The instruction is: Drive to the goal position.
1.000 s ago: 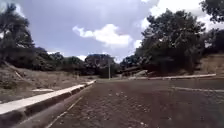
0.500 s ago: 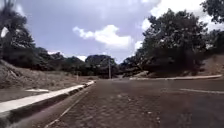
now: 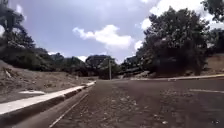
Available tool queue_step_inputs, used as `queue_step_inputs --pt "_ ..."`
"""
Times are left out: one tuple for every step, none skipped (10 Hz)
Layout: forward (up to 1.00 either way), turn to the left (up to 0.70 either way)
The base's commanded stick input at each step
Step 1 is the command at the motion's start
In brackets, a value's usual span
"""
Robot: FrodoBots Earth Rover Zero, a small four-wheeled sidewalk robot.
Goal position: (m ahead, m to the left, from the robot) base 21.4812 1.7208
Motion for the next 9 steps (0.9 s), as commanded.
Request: queue_step_inputs --pt "0.7 0.0" --pt "0.7 0.0" --pt "0.7 0.0" --pt "0.7 0.0" --pt "0.7 0.0" --pt "0.7 0.0" --pt "0.7 0.0" --pt "0.7 0.0" --pt "0.7 0.0"
